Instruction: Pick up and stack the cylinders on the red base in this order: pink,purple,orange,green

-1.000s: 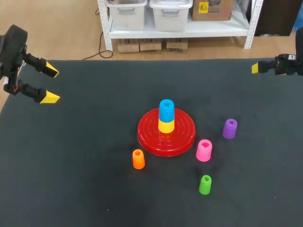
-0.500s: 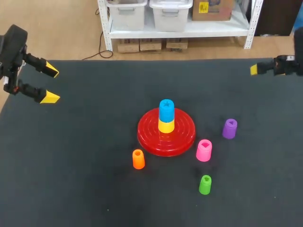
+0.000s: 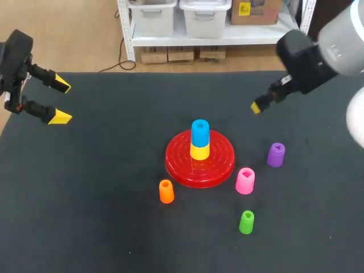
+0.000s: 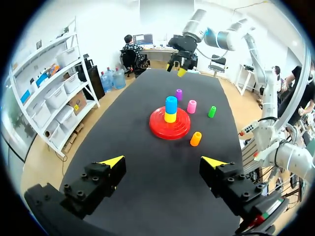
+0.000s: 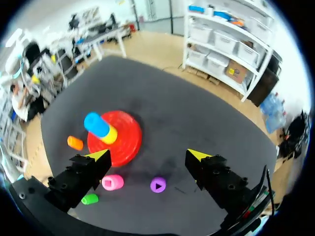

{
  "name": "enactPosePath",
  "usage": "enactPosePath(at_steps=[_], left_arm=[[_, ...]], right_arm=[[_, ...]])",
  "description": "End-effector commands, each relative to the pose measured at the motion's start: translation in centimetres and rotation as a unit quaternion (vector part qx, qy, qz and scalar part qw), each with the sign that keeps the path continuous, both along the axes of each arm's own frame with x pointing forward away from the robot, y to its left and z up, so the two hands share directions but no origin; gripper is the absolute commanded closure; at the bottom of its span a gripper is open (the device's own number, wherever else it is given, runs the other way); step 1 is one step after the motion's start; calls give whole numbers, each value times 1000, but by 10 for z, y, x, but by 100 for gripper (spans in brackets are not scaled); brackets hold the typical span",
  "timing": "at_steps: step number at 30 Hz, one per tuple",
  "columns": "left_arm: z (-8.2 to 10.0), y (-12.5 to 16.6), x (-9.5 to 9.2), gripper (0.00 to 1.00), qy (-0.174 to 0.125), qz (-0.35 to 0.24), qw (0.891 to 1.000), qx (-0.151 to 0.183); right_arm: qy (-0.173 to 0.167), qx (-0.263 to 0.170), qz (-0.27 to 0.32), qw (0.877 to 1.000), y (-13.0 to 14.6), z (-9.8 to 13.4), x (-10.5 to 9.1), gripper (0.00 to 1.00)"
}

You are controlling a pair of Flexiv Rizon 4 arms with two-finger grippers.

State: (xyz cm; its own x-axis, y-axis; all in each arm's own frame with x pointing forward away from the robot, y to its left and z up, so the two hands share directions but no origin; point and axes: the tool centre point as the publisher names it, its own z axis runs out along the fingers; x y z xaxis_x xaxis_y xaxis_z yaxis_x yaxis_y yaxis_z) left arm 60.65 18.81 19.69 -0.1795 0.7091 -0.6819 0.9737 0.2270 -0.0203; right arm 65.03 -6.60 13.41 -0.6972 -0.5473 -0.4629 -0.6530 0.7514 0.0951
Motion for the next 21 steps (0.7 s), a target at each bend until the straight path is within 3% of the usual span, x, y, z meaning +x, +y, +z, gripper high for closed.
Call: enactPosePath(at_steps=[1, 13, 21], left_arm=[[-1, 1, 0, 0, -2, -1, 1000, -2], [-1, 1, 0, 0, -2, -1, 1000, -2], [-1, 1, 0, 0, -2, -1, 1000, -2]], right_arm=[[3, -68, 46, 997, 18, -9, -25, 0], [51, -114, 143, 982, 35, -48, -100, 0], [70, -143, 139, 977, 32, -70, -109, 0]])
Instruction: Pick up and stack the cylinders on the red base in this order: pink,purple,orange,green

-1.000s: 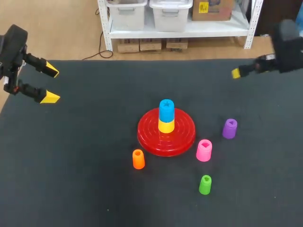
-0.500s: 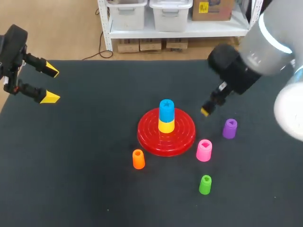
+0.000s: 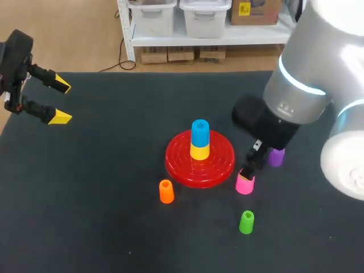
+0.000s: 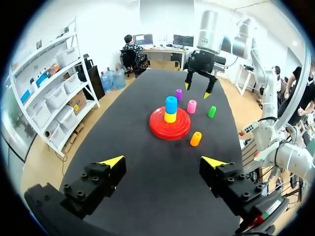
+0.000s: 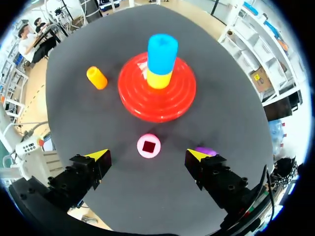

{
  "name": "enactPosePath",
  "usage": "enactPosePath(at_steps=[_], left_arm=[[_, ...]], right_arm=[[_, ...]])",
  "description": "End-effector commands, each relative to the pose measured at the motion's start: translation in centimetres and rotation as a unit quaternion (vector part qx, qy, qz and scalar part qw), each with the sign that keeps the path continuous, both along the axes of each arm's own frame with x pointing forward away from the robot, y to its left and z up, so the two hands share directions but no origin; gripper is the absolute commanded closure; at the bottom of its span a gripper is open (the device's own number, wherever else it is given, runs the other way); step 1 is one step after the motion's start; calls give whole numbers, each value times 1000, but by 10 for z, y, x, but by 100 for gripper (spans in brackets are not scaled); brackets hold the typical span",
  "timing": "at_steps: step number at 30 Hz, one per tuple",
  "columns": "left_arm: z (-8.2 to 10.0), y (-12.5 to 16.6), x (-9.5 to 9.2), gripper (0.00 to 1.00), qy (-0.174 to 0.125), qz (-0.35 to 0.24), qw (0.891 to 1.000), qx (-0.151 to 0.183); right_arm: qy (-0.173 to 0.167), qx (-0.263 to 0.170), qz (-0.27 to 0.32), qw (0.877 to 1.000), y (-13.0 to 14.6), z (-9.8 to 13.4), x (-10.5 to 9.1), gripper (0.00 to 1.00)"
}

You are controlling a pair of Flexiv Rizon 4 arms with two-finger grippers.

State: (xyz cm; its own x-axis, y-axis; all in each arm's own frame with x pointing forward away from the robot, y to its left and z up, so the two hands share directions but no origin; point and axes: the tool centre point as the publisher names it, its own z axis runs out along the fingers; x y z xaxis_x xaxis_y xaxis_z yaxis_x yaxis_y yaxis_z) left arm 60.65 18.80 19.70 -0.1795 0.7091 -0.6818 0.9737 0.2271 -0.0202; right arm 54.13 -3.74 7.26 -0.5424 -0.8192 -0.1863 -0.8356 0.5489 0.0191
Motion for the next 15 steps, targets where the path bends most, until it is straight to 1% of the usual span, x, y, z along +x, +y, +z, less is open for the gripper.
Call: enactPosePath(at_steps=[1, 6, 8, 15], left_arm=[[-1, 1, 0, 0, -2, -1, 1000, -2], [-1, 1, 0, 0, -2, -1, 1000, -2], [-1, 1, 0, 0, -2, -1, 1000, -2], [-1, 1, 0, 0, -2, -1, 1000, -2]], right_arm=[[3, -15, -5, 1000, 3, -12, 0, 0], [6, -27, -12, 1000, 3, -24, 6, 0], [11, -35, -13, 999, 4, -27, 7, 0], [33, -39, -17, 999, 5, -38, 5, 0]])
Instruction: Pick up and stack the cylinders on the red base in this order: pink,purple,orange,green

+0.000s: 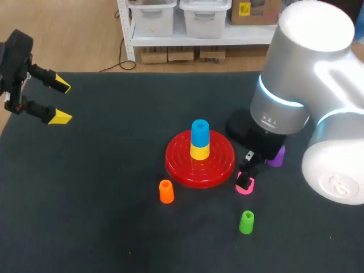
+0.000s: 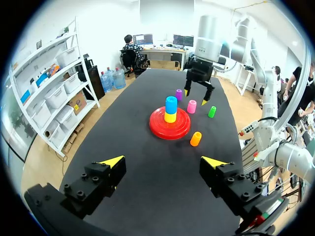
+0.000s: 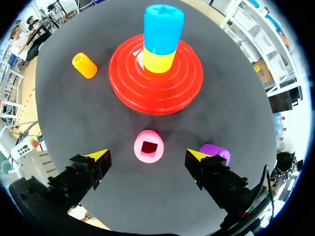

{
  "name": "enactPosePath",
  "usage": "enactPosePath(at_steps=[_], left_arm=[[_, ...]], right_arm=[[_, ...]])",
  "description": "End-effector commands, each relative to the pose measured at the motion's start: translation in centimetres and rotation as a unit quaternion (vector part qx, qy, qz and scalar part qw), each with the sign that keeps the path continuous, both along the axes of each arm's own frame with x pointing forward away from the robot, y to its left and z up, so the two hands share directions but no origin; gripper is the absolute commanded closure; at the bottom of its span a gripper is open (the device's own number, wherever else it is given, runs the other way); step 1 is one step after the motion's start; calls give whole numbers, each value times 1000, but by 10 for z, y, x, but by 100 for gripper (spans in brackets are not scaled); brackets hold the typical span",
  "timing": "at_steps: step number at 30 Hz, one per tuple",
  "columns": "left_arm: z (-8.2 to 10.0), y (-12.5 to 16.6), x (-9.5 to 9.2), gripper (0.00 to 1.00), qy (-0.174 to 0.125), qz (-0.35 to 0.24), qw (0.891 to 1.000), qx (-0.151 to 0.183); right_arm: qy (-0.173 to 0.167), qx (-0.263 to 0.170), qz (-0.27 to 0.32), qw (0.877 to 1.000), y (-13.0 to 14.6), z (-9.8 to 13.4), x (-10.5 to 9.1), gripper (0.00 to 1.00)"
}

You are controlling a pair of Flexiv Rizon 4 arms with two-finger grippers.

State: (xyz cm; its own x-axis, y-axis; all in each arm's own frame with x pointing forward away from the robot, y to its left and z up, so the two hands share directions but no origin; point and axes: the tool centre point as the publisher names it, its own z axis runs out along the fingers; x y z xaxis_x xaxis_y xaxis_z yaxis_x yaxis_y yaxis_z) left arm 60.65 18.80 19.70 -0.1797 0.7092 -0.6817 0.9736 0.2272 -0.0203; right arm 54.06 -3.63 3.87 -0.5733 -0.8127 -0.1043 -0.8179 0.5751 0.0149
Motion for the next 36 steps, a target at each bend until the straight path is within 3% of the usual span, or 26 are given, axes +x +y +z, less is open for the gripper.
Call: enactPosePath(at_steps=[1, 23, 28, 36], left_arm=[[-1, 1, 0, 0, -2, -1, 1000, -2], [-1, 1, 0, 0, -2, -1, 1000, -2], [-1, 1, 0, 0, -2, -1, 1000, -2], [-1, 1, 0, 0, -2, -1, 1000, -2]], right_arm=[[14, -5, -5, 1000, 4, -5, 6, 0], [12, -35, 10, 999, 1, -7, 4, 0], [12, -38, 13, 999, 3, -8, 3, 28], [13, -43, 19, 999, 6, -11, 3, 31]])
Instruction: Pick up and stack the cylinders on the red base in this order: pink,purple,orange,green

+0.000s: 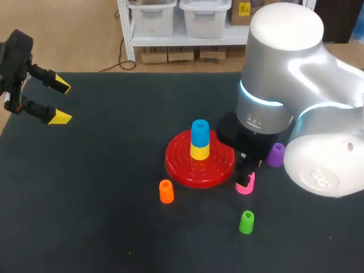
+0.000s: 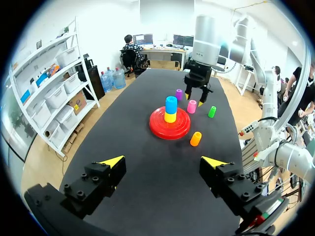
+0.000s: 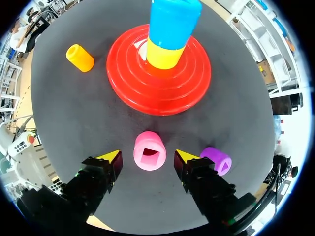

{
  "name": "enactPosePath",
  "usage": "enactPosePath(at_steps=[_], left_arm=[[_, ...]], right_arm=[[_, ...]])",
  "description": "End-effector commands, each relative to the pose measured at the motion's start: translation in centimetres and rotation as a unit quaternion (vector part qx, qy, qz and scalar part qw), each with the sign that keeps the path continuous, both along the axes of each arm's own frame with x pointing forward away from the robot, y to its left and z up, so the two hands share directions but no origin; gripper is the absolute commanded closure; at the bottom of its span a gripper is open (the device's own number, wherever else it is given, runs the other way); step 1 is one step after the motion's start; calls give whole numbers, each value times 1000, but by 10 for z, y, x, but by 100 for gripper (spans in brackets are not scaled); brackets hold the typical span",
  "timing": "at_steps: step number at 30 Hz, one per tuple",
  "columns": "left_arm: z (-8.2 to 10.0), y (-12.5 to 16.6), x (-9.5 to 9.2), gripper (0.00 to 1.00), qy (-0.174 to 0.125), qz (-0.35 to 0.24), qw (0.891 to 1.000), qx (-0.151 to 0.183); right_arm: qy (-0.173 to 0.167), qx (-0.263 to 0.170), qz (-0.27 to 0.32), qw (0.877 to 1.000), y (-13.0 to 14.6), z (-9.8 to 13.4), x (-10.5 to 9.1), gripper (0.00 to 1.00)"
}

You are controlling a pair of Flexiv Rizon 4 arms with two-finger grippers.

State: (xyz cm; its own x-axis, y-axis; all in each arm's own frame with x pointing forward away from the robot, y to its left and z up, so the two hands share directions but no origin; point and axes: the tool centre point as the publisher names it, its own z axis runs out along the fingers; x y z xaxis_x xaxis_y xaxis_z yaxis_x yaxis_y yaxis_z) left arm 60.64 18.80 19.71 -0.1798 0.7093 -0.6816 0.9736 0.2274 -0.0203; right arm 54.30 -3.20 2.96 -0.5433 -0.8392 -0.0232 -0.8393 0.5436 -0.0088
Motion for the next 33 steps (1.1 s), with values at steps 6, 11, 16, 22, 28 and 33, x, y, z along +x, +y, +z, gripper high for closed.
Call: enactPosePath(at_steps=[6, 11, 16, 22, 28, 33], left_arm=[[-1, 1, 0, 0, -2, -1, 1000, -2], [-1, 1, 0, 0, -2, -1, 1000, -2], [-1, 1, 0, 0, -2, -1, 1000, -2], [-1, 1, 0, 0, -2, -1, 1000, -2], [-1, 1, 0, 0, -2, -1, 1000, -2], [-1, 1, 0, 0, -2, -1, 1000, -2]], right_arm=[[2, -5, 1, 1000, 3, -3, 0, 51], [4, -3, -1, 1000, 2, -3, 0, 73], [5, -4, -5, 1000, 1, -2, -1, 100], [4, -1, -28, 1000, -4, 6, 4, 100], [-1, 17, -37, 999, -10, 31, 11, 100], [-1, 17, -37, 999, -10, 31, 11, 100]])
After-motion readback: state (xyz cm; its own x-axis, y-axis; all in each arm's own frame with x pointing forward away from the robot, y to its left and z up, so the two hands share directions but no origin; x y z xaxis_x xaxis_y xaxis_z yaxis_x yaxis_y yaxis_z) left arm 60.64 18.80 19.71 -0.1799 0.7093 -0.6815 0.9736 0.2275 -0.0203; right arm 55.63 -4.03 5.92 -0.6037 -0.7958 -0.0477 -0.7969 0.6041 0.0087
